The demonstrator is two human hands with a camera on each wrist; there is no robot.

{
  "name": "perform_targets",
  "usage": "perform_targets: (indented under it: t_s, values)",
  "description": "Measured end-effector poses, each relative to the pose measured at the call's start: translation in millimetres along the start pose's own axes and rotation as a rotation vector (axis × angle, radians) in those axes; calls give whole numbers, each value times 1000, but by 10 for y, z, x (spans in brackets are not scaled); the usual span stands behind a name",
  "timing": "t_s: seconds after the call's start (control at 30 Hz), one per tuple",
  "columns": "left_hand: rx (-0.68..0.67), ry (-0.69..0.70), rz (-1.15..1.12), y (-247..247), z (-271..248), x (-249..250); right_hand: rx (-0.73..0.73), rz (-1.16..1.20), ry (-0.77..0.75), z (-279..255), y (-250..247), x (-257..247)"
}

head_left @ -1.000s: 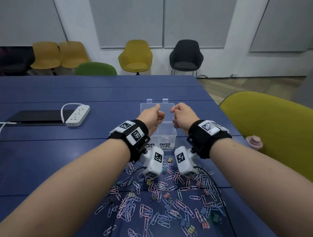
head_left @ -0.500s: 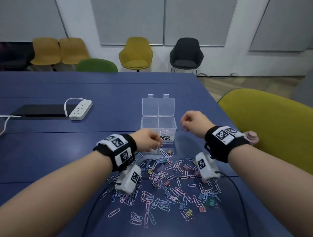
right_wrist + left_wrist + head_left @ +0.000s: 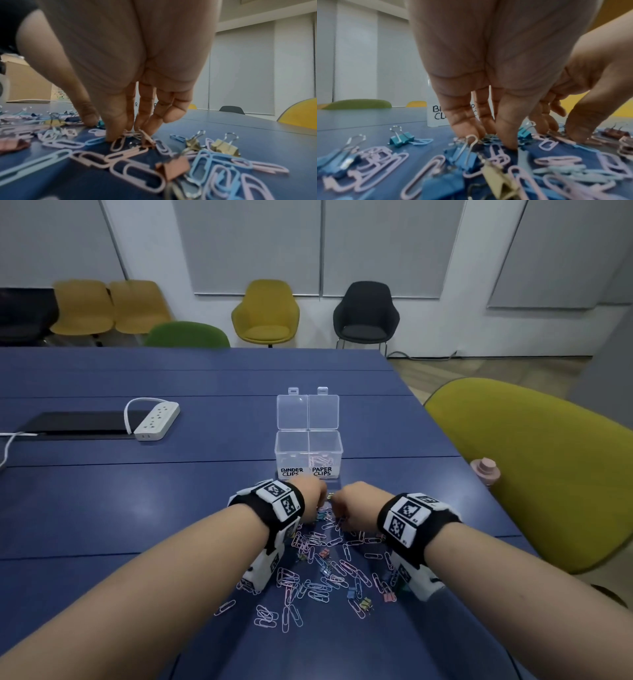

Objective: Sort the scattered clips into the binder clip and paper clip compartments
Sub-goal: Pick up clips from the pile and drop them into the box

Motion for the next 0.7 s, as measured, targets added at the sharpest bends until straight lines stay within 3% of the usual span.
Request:
perform_targets:
  t_s: [0.27,0.5,0.6,0.7]
  values:
    - [-37,-62,37,109,29,-62,13,29,30,-5,40,-39]
    - [103,-82,-257,18,-156,-215,82,474,43,-163,-89,221]
    - [101,-82,-584,26,-258,-331,151,994,62,-314,-119,398]
    - [37,-112,-1311,82,-358,-343,191,1579,54,-472,-130,546]
Point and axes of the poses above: each hand's wrist, its own z-axis towards the middle knuckle, its own y-axis out of the palm, x = y × z, the point moved 4 cm from there along z, towards the middle knuckle, and after that the axes turned 12 degrees about z, right-handed, at the moved point
